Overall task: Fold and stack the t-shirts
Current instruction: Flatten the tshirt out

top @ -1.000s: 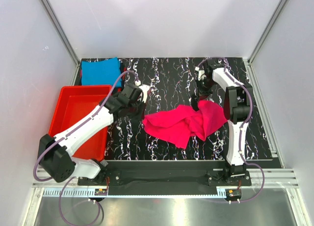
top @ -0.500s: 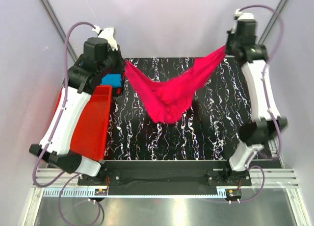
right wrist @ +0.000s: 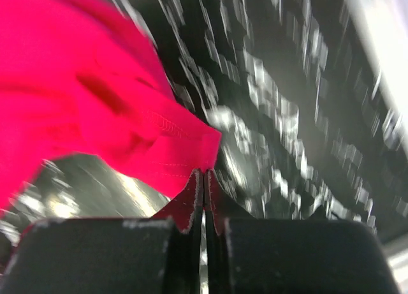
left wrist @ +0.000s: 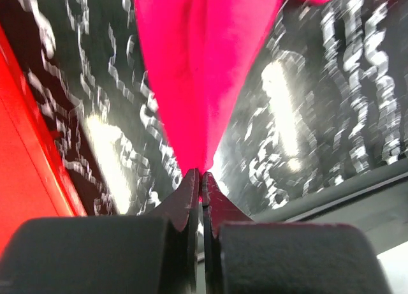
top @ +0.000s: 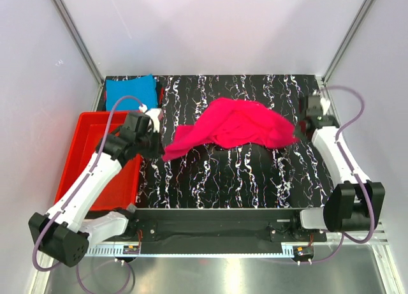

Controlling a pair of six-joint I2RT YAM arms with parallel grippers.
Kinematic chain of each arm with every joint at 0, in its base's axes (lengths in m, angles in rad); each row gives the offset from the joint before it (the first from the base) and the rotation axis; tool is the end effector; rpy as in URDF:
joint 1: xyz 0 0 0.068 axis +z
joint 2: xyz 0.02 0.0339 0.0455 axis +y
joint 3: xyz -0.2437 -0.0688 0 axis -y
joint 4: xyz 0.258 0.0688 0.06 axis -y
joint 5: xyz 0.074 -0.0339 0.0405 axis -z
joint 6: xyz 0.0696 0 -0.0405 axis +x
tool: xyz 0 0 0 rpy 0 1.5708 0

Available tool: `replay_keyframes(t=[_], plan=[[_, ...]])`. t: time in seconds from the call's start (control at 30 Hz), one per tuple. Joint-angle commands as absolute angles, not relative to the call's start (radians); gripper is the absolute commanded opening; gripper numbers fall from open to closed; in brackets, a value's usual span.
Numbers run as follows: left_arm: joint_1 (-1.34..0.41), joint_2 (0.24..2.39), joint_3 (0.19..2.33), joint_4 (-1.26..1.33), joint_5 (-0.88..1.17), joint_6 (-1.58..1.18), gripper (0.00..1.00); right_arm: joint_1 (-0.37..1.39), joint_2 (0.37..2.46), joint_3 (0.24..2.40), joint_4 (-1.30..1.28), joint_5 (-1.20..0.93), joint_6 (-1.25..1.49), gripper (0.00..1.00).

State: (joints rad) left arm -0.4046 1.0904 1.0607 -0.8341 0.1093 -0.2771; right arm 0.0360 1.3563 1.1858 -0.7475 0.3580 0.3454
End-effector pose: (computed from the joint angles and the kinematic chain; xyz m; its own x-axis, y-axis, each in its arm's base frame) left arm 0.2361 -0.1093 0.2731 -0.7971 0.0455 -0.6021 0.2478 0.9340 -0.2575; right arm 0.3178 -0.0130 0.2564 -0.6864 0.2926 -0.6658 0.4372 0.8976 -0.0563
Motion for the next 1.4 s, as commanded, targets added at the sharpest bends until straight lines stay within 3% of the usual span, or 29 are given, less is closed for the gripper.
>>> replay_keyframes(t=[0.0,0.07,0.13,0.27,0.4,0.53,0.63,0.8,1.0,1.13,1.27,1.33,1.37], plan=[[-0.403,1.022,1.016,-0.790,0.065,-0.255,0.00,0.023,1.230,1.077,-0.660,0.339,0.482,0.00],[-0.403,1.012,1.002,-0.793,0.061,-0.253,0.00,0.011,1.241,1.078,-0.681,0.385,0.502,0.00],[-0.403,1.009,0.996,-0.795,0.063,-0.256,0.00,0.006,1.252,1.088,-0.696,0.402,0.515,0.10],[-0.403,0.993,0.985,-0.796,0.052,-0.252,0.00,0.006,1.256,1.118,-0.704,0.359,0.508,0.41],[-0.402,0.977,0.973,-0.775,0.049,-0.249,0.00,0.006,1.293,1.118,-0.495,-0.045,0.370,0.62],[-0.403,0.973,1.005,-0.778,0.023,-0.270,0.00,0.006,1.475,1.218,-0.390,-0.265,0.264,0.66],[-0.402,0.965,1.104,-0.807,-0.083,-0.297,0.00,0.006,1.755,1.392,-0.400,-0.379,0.204,0.68],[-0.402,0.963,1.175,-0.824,-0.144,-0.301,0.00,0.014,2.067,1.672,-0.446,-0.644,0.117,0.80],[-0.400,1.037,1.236,-0.845,-0.172,-0.304,0.00,0.075,2.278,1.893,-0.505,-0.703,0.031,0.81],[-0.399,1.109,1.333,-0.856,-0.224,-0.290,0.00,0.107,2.374,2.015,-0.546,-0.756,-0.038,0.81],[-0.394,1.183,1.434,-0.888,-0.270,-0.262,0.00,0.132,2.516,2.201,-0.753,-0.804,-0.118,0.79],[-0.388,1.213,1.474,-0.890,-0.294,-0.249,0.00,0.138,2.545,2.217,-0.765,-0.808,-0.120,0.74],[-0.385,1.222,1.486,-0.891,-0.317,-0.245,0.00,0.141,2.545,2.207,-0.737,-0.805,-0.114,0.62]])
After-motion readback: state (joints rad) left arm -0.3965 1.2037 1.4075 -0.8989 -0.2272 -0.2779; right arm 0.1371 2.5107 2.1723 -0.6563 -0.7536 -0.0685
